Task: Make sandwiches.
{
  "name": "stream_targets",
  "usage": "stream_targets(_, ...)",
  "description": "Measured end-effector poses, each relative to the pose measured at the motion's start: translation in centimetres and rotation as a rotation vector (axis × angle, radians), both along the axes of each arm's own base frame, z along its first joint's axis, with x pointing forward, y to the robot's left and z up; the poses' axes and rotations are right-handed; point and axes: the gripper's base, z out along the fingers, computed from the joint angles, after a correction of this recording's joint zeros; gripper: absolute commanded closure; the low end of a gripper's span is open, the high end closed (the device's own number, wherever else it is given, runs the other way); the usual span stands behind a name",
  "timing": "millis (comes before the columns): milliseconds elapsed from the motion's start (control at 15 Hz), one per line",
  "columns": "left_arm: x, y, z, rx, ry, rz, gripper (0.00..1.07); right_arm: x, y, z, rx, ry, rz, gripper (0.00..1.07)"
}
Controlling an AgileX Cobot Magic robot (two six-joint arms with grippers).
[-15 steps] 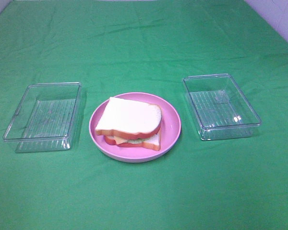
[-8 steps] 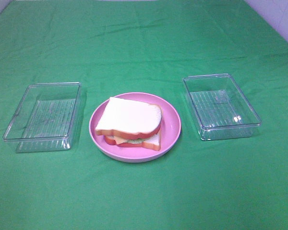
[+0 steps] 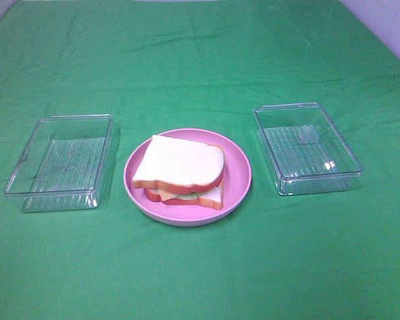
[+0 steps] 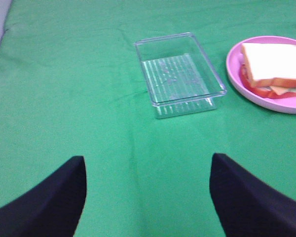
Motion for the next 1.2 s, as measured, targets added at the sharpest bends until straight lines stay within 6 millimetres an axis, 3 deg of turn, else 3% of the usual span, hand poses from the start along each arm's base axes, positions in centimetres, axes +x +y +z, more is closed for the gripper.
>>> stream_targets(267,0.0,-0.1,0.0,0.0,0.0,0.165,0.39,0.2,0.0,0.0,0.0,0.0,-0.215,0.35)
stream_targets(600,0.0,-0.1,0.0,0.0,0.0,0.165,0.39,-1.2,-0.1,0.0,0.019,-0.1,-0.226,0.35)
stream_targets(1200,0.0,-0.1,0.0,0.0,0.0,0.165,0.39,-1.3,0.0,0.0,0.021,-0.106,-0.225,0.35)
